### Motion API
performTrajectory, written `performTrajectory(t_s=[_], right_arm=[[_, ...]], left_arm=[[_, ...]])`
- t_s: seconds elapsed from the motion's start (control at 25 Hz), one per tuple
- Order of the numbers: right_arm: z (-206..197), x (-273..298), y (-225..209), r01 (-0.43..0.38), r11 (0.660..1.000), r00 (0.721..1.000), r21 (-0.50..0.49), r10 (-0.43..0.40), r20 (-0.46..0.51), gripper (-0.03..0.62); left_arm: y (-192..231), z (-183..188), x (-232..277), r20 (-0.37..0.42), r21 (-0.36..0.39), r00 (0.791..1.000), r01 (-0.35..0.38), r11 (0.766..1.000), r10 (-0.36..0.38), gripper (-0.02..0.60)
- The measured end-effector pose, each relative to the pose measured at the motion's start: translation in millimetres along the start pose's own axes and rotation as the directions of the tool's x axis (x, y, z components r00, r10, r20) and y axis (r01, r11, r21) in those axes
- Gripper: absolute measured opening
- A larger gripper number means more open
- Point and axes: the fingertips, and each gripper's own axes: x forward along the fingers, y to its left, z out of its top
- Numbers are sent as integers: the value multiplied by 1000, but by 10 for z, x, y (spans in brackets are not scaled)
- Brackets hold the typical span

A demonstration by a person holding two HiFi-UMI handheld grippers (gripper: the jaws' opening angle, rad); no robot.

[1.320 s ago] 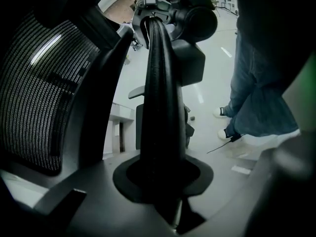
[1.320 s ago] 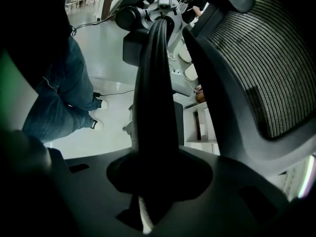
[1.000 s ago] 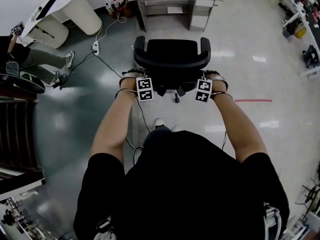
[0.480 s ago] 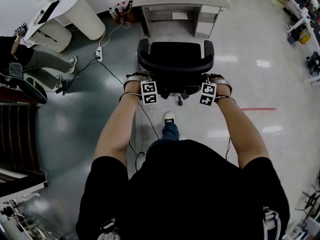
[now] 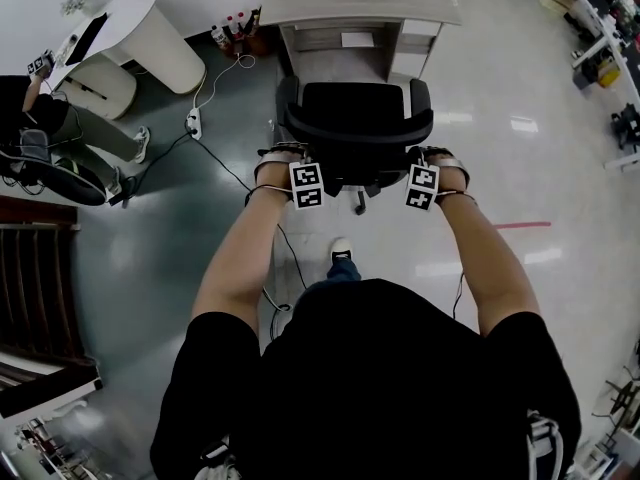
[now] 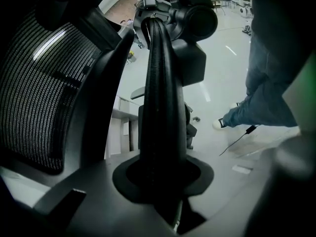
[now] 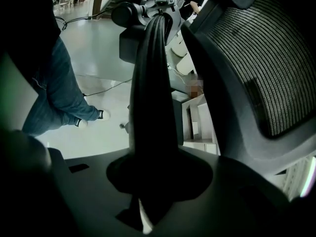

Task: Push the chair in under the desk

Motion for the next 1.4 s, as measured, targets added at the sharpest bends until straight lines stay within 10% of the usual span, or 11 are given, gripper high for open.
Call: performTrajectory(t_s=[1.4], right_arm=[[-184, 933, -1664, 19, 999, 1000, 40, -18, -22, 110]], left_arm=[[1657, -186, 933, 10, 14, 1000, -5, 1000, 5, 83]])
